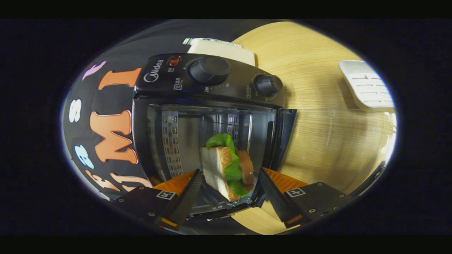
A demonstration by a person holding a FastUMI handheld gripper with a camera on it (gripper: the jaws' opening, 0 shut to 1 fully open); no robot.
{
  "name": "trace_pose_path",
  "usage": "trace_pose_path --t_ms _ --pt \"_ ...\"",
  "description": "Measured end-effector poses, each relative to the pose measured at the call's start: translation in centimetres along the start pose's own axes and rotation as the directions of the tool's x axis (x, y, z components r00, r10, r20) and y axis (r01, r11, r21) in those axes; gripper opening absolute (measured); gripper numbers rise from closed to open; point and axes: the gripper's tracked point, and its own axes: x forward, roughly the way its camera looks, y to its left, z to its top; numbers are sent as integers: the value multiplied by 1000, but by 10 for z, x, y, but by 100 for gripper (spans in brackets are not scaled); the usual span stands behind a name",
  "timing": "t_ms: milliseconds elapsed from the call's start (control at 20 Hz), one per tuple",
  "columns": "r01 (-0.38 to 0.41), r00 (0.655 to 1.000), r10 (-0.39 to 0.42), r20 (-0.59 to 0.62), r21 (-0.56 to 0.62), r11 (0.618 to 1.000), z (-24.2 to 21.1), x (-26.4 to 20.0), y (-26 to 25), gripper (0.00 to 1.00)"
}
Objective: Open the toaster oven, put the food inside, and close the toaster oven door.
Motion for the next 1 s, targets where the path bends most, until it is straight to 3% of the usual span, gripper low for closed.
trace_pose_path --t_ms 350,550,750,1000 --pt "59 995 -74 -67 -207 977 -16 -53 -24 98" --pt "33 995 -67 -76 -384 923 -14 -106 -22 98" --pt "41 991 -110 -72 -626 779 -13 -153 -33 98" --pt "84 987 -161 0 -854 513 -4 -172 -57 98"
